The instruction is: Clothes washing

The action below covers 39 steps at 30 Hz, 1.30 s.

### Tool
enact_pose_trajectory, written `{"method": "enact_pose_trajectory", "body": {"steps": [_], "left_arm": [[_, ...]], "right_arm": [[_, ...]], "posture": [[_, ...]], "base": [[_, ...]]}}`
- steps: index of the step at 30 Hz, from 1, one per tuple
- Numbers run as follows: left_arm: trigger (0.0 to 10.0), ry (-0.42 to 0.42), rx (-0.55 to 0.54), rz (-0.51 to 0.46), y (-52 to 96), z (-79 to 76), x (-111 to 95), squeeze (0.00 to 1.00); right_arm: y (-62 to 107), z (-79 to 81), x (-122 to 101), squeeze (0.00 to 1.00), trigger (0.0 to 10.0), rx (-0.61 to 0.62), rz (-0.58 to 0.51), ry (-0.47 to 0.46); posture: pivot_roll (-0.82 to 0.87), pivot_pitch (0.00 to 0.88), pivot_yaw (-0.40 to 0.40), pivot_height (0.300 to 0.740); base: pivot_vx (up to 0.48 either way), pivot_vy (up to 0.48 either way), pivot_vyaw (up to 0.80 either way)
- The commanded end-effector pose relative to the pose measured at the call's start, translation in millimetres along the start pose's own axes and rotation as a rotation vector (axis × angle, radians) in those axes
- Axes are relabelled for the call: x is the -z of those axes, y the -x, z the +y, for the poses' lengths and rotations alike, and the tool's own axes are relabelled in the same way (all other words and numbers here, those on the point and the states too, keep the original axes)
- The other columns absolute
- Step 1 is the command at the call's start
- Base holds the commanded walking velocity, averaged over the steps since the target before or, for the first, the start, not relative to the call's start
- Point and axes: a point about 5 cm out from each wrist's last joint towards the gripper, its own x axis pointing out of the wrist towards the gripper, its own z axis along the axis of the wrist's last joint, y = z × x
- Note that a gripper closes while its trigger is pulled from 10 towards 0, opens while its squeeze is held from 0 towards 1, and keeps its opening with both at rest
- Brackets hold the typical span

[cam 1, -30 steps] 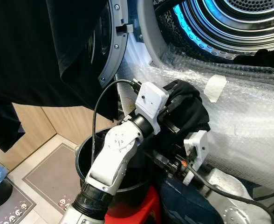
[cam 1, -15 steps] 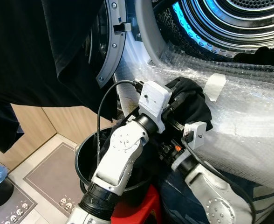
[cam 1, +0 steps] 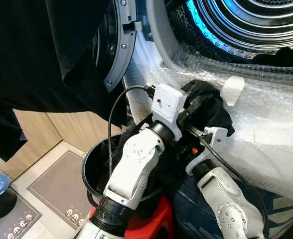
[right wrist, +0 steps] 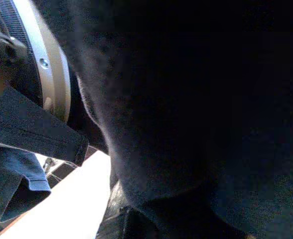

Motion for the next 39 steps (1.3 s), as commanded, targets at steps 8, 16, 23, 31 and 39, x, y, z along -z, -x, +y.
{"method": "enact_pose_trajectory", "body": {"steps": [8, 16, 23, 31, 39], "left_arm": [[2.1, -0.012, 0.098, -0.157, -14.3, -19.1, -38, 0.00], [4.8, -0.003, 0.095, -0.153, -12.2, -17.6, -38, 1.00], [4.9, 0.005, 0.100, -0.153, -11.2, -17.8, -38, 1.00], [5.6, 0.009, 0.100, -0.154, -10.8, -17.5, -39, 1.00], [10.0, 0.019, 0.126, -0.162, -10.0, -19.0, -42, 1.00]], "right_arm": [[1.3, -5.4, 7, 0.00, 0.0, 0.024, 0.008, -0.061], [6.0, 1.8, 0, 0.00, 0.0, -0.053, -0.088, -0.121], [8.4, 6.2, -9, 0.00, 0.0, -0.104, -0.153, -0.159], [9.3, 5.5, -13, 0.00, 0.0, -0.120, -0.185, -0.190], [11.1, 3.1, -16, 0.00, 0.0, -0.141, -0.217, -0.209]], "posture": [[-0.07, 0.079, 0.110, 0.740], [-0.07, 0.071, 0.111, 0.740], [-0.07, 0.075, 0.109, 0.740], [-0.06, 0.078, 0.108, 0.740], [-0.06, 0.084, 0.108, 0.740]], "base": [[0.000, 0.000, 0.00], [0.000, 0.000, 0.00], [0.000, 0.000, 0.00], [0.000, 0.000, 0.00], [0.000, 0.000, 0.00]]}}
